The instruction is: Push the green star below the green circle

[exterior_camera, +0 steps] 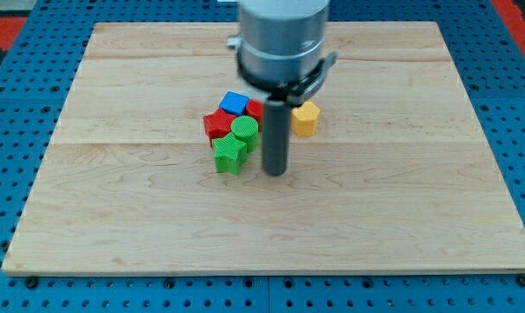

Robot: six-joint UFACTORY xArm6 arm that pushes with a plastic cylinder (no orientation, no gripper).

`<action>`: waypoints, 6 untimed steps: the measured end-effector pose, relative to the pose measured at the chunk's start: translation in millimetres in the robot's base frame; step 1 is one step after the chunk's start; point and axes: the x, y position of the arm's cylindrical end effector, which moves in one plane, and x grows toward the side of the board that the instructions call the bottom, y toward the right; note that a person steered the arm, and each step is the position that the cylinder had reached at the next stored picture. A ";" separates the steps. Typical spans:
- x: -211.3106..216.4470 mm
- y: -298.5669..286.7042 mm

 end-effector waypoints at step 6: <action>-30.6 -107.1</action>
